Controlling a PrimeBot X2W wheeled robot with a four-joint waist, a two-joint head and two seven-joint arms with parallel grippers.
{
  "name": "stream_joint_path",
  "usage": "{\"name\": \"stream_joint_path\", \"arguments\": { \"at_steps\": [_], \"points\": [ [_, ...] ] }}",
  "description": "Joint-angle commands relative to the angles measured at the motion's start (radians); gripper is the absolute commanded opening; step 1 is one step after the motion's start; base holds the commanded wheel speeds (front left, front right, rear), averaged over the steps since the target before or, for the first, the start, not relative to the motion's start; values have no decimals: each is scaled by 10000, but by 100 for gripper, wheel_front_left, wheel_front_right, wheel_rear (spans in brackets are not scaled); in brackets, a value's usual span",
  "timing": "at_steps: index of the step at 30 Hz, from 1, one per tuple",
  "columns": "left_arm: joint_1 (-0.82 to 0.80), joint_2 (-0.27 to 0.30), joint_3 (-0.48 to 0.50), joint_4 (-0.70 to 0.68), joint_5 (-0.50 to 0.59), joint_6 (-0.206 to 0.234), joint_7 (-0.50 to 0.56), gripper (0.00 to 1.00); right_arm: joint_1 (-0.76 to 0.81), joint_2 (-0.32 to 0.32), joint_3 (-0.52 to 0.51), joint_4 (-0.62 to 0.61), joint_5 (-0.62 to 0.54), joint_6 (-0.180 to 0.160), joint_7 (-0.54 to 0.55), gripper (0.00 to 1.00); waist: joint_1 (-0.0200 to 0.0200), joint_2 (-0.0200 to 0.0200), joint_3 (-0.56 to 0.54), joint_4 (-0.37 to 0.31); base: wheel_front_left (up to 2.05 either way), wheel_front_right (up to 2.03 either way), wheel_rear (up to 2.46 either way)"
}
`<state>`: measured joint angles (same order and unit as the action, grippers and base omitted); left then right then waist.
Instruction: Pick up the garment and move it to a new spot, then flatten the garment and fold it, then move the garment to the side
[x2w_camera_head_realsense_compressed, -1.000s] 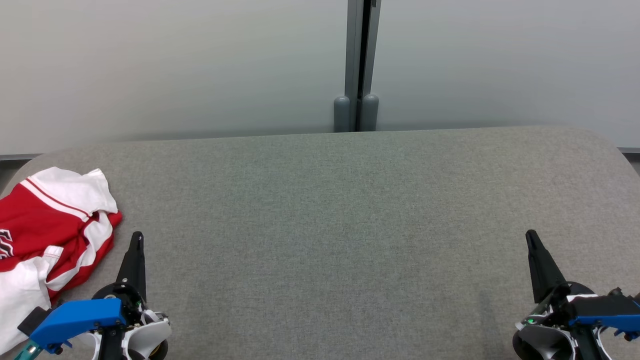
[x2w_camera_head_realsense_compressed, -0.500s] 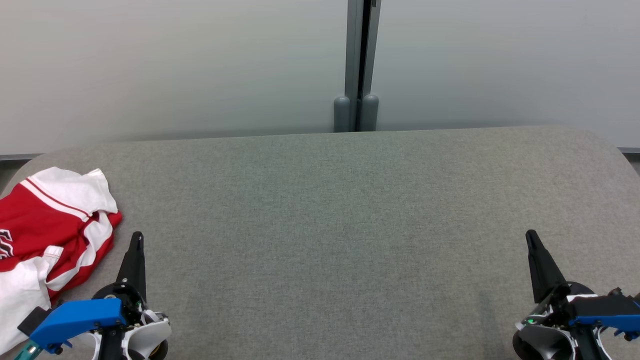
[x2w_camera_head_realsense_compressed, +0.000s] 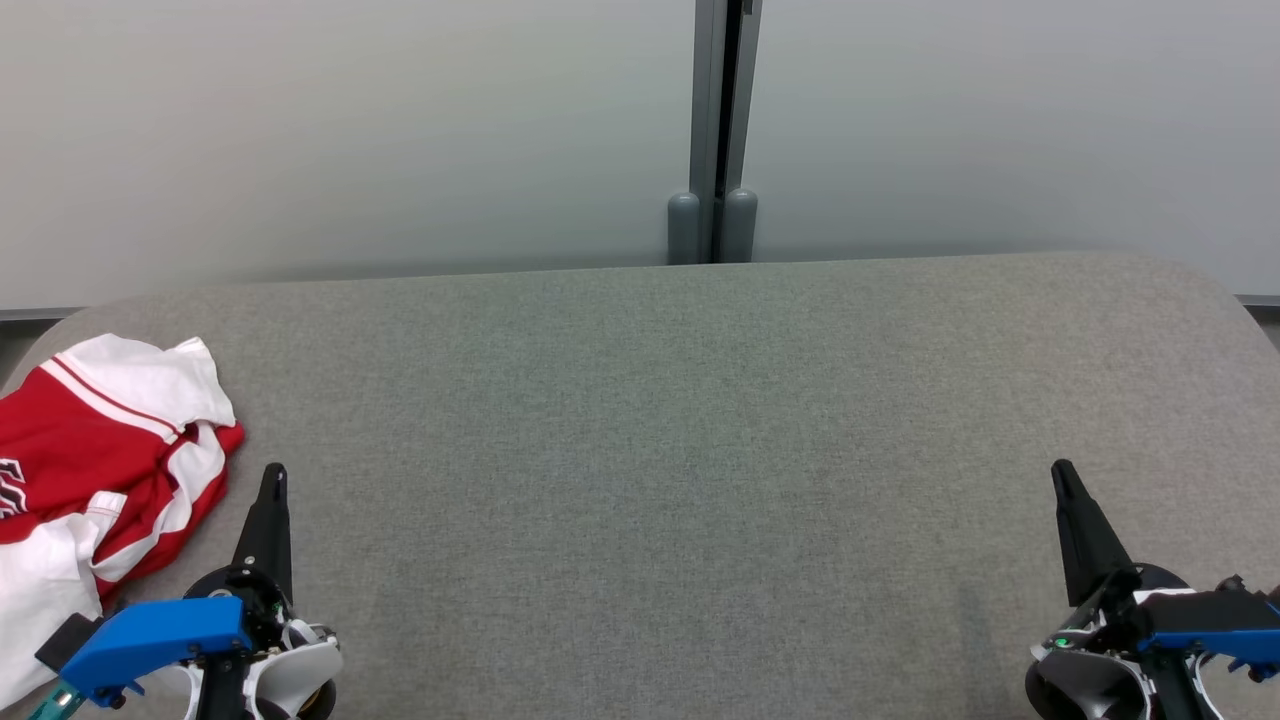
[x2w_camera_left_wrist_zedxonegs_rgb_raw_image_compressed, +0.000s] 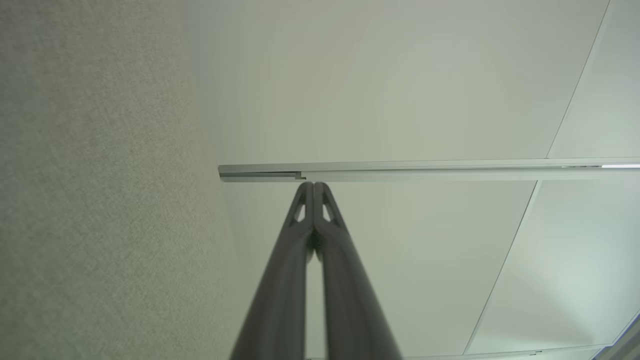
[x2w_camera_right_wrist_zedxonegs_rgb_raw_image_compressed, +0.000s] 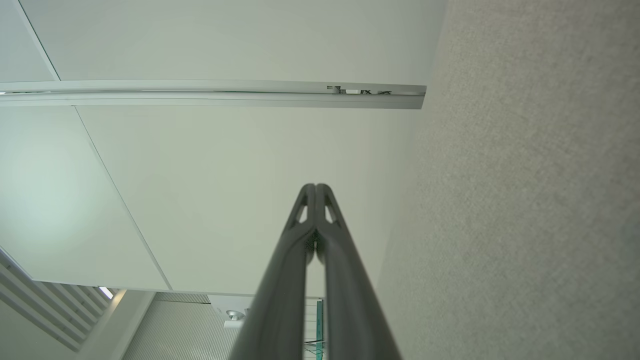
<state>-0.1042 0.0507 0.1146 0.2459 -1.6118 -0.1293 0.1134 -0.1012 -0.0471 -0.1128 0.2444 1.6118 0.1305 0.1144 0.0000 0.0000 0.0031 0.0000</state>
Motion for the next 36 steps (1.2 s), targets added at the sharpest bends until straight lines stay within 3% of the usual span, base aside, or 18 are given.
{"name": "stream_joint_path", "arguments": {
  "at_steps": [1, 2, 16, 27, 36],
  "points": [
    [-93, -23, 5, -11, -27, -56, 34, 0, -145, -63, -22, 16, 25, 4, 15, 0, 0, 0, 0, 0, 0, 0, 0],
    [2, 0, -1, 10, 2, 2, -7, 100, 3, 4, 4, 10, -3, 0, -5, 100, 0, 0, 1, 0, 0, 0, 0],
    [134, -13, -170, -56, 696, 6, -585, 100, 88, 41, 276, 127, -766, -12, -582, 100, 0, 0, 24, 10, 0, 0, 0],
    [-48, -8, -135, -98, 2301, 2, -1032, 100, -43, 27, 468, -48, -2314, -8, -1033, 100, 0, 0, 44, 16, 0, 0, 0],
    [-183, -3, -132, -44, 4328, -1, -1435, 100, -226, 13, 832, -15, -3968, -5, -1434, 100, 0, 0, 68, 28, 0, 0, 0]
  ]
}}
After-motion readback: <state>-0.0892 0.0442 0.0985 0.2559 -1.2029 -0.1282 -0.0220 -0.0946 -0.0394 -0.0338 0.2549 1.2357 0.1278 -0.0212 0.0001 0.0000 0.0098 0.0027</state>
